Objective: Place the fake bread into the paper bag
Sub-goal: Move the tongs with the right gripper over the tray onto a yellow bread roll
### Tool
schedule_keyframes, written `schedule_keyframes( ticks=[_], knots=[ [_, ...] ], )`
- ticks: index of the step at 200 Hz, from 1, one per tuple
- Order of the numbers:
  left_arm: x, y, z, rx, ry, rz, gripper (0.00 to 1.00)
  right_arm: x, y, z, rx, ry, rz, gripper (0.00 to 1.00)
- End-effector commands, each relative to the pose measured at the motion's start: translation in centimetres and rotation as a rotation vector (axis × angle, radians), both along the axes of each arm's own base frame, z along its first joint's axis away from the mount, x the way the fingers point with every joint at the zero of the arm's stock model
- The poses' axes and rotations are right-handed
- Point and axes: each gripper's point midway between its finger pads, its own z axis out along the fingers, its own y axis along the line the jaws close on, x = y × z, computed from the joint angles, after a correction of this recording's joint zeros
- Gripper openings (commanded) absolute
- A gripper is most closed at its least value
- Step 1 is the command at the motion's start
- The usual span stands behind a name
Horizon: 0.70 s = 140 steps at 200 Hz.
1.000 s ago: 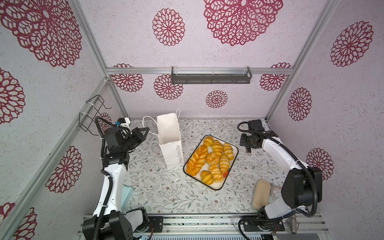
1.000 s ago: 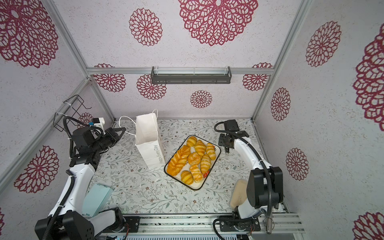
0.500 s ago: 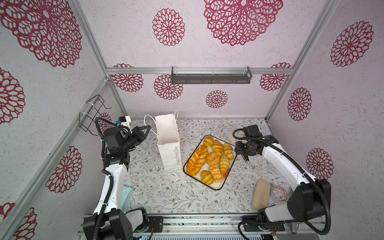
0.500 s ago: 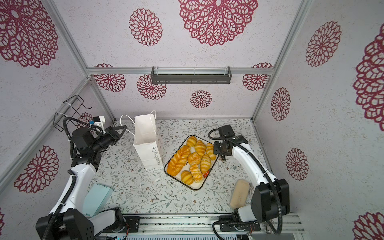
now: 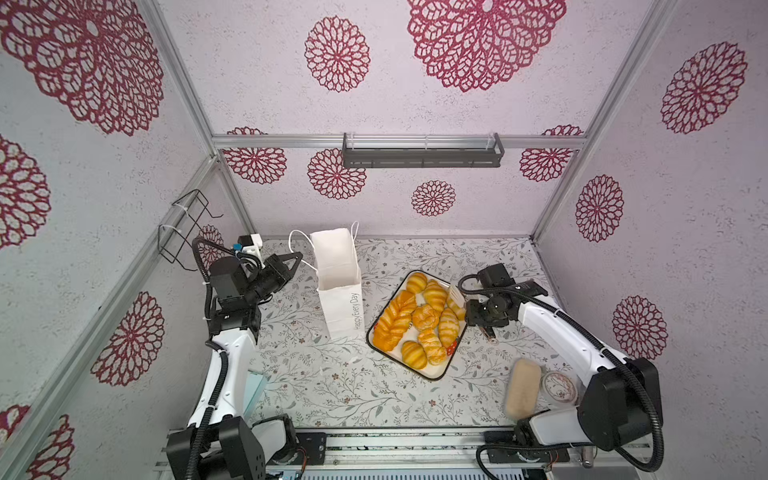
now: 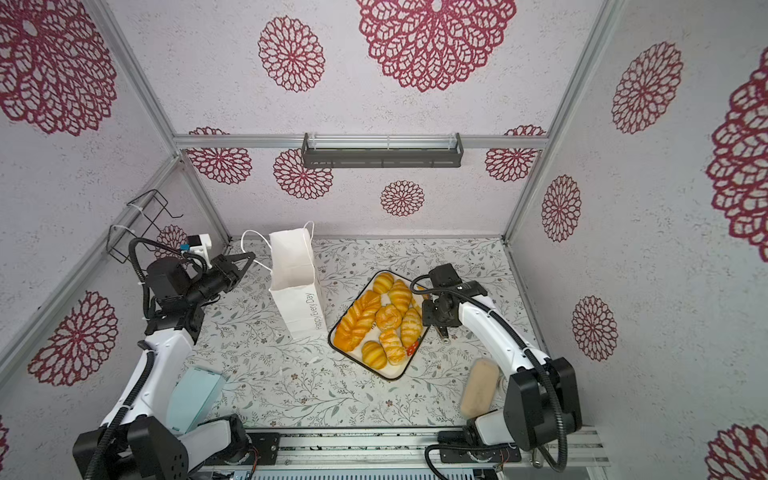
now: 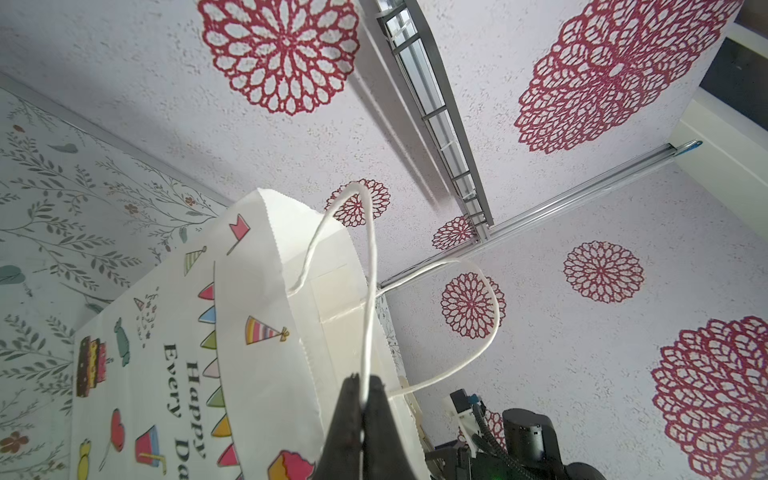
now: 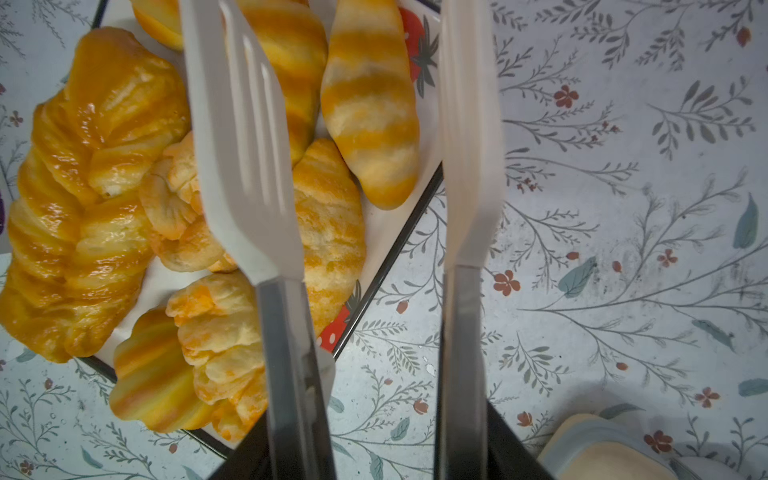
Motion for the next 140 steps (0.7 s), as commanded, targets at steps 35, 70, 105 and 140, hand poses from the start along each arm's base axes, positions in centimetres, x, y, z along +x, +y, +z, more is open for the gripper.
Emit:
schedule_keyframes(
  ticks=[35, 70, 105, 140],
  knots=[
    [-0.6, -1.7, 0.0, 0.042, -0.005, -0.03, 0.0, 0.6, -0.3, -0.2, -0.023, -0.025, -0.001, 0.55],
    [-0.9, -1.9, -0.3, 0.055, 0.006, -0.035, 0.0, 0.9, -0.6, -1.3, -0.05, -0.01, -0.003, 0.55],
    [-1.3, -2.0, -0.6, 0.066, 0.013, -0.04, 0.0, 1.1, -0.3, -2.0, -0.042, 0.001, 0.002, 0.56],
    [-1.6, -1.7, -1.3, 0.1, 0.044, -0.026, 0.0, 1.2, 0.0, -2.8, -0.036, 0.018, 0.012, 0.56]
  ],
)
